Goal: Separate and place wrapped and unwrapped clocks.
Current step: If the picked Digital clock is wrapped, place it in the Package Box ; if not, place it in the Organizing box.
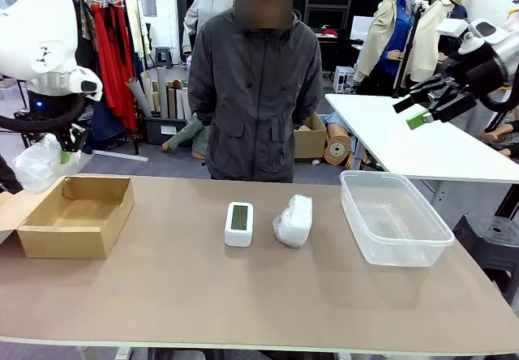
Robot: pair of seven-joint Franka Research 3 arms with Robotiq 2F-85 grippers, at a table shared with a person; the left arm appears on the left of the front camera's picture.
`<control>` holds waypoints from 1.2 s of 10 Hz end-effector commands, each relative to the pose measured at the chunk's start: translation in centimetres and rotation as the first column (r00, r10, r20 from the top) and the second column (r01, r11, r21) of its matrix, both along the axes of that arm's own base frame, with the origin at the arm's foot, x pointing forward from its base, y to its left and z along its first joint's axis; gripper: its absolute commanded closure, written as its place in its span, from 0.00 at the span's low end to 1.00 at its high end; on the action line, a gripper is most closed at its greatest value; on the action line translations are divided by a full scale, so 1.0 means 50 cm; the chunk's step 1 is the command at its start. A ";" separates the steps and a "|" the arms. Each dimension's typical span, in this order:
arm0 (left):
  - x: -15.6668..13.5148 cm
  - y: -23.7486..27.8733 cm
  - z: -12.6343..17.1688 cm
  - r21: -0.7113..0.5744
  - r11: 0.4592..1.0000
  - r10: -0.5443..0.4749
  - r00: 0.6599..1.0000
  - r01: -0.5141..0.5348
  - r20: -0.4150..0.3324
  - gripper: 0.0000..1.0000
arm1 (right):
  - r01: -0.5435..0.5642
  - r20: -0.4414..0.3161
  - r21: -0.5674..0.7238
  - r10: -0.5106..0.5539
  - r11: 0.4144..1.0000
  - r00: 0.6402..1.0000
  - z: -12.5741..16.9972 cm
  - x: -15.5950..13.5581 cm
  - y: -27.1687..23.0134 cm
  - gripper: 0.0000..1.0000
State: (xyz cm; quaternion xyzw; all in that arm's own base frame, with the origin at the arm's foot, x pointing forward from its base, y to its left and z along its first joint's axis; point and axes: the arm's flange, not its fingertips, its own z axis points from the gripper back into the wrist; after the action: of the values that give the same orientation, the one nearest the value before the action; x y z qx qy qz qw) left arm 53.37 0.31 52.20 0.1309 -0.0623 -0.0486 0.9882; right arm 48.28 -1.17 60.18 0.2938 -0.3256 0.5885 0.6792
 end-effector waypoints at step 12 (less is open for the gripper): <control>0.098 0.097 -0.182 -0.206 0.979 -0.011 0.999 0.000 -0.051 1.00 | -0.004 0.003 0.003 0.004 1.000 1.000 0.003 -0.001 0.001 0.00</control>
State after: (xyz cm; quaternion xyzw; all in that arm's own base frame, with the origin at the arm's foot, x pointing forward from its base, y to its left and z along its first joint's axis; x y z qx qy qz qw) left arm 58.03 4.41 42.28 0.0589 -0.0452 -0.0351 0.9966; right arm 48.28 -1.17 60.19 0.2938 -0.3256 0.5885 0.6792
